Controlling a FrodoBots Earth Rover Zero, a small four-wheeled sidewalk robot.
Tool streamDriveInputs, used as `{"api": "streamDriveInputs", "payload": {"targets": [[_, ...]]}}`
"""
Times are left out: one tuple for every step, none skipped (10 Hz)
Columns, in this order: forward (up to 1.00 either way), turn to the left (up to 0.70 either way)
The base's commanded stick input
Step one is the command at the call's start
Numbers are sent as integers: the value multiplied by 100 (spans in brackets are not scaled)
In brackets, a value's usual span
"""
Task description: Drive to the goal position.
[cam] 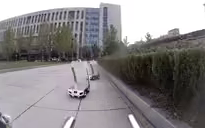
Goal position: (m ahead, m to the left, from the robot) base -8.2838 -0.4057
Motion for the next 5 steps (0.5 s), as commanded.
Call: {"api": "streamDriveInputs", "payload": {"targets": [[43, 43], [15, 15], [0, 0], [0, 0], [0, 0]]}}
